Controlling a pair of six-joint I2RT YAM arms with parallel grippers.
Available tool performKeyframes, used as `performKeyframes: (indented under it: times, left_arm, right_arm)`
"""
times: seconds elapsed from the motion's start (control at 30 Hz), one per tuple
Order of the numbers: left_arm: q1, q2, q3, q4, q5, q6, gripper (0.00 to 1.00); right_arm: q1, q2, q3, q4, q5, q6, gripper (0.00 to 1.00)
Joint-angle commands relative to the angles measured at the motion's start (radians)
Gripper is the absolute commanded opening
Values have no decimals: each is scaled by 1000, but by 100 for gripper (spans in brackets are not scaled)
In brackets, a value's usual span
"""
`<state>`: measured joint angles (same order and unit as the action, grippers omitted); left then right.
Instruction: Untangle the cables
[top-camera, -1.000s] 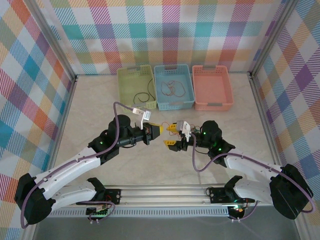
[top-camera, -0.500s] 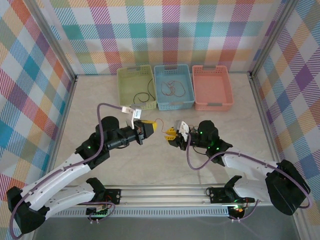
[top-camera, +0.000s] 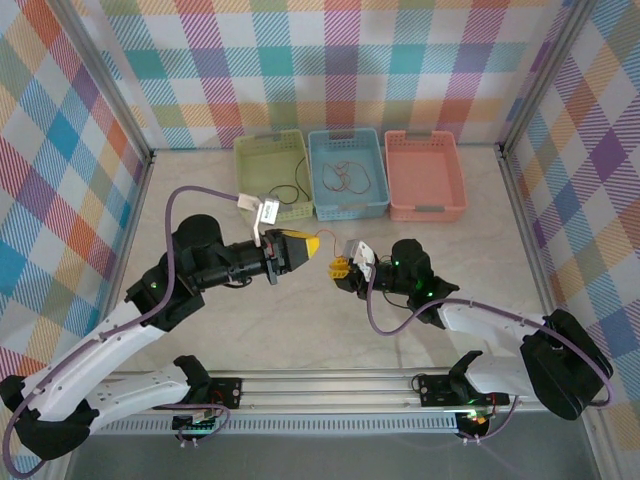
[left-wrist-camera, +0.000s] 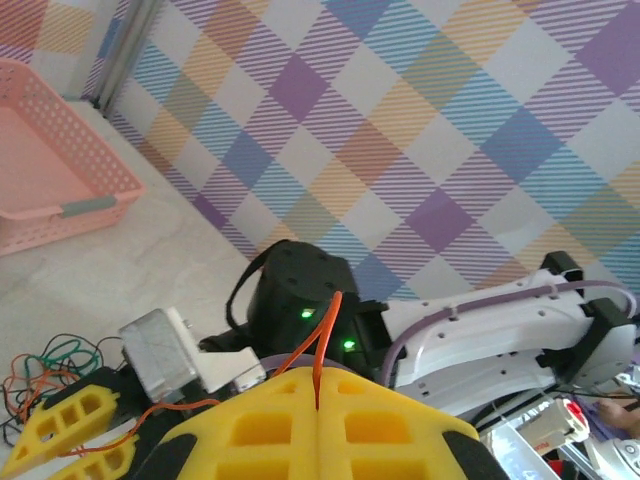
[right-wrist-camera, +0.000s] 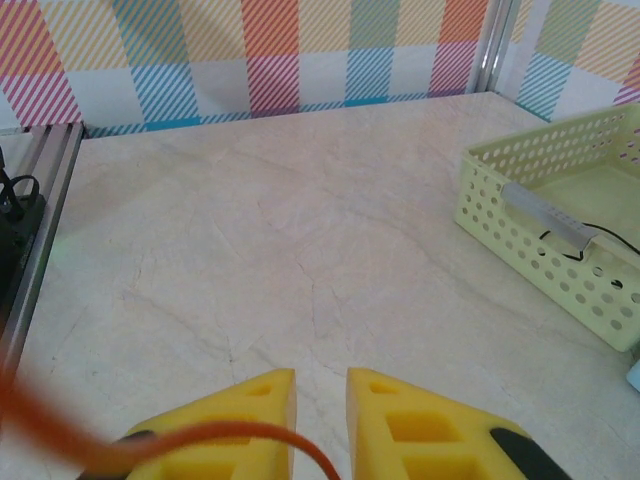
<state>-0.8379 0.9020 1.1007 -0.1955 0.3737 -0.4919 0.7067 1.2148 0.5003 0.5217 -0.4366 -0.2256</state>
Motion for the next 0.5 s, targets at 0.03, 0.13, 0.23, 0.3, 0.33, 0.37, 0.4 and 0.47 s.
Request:
performKeyframes:
  times: [0.03, 0.13, 0.23, 0.3, 0.33, 0.37, 0.4, 0.47]
  left_arm:
    - [-10, 3, 130, -74, 27, -56, 0]
    - [-10, 16, 226, -151, 53, -72, 0]
    - [-11, 8, 307, -193, 51, -67, 0]
    - [-11, -1, 362, -221, 36, -62, 0]
    - [-11, -4, 387, -233, 29, -58, 0]
    - [-10, -7, 410, -244, 19, -57, 0]
    - [-10, -10, 433, -257, 4, -56, 0]
    - [-10, -20, 466, -270, -16, -51, 0]
  right_arm:
    - [5, 36, 44, 10, -2, -3, 19]
    - [5, 58, 59, -15, 15, -2, 18]
    - [4, 64, 59, -15, 23, -4, 17]
    - [5, 67, 60, -23, 35, -7, 16]
    - [5, 68, 62, -28, 39, -12, 16]
    - [5, 70, 63, -32, 46, -14, 16]
    - [5, 72, 66, -38, 55, -14, 16]
    - [5, 79, 72, -51, 65, -18, 15]
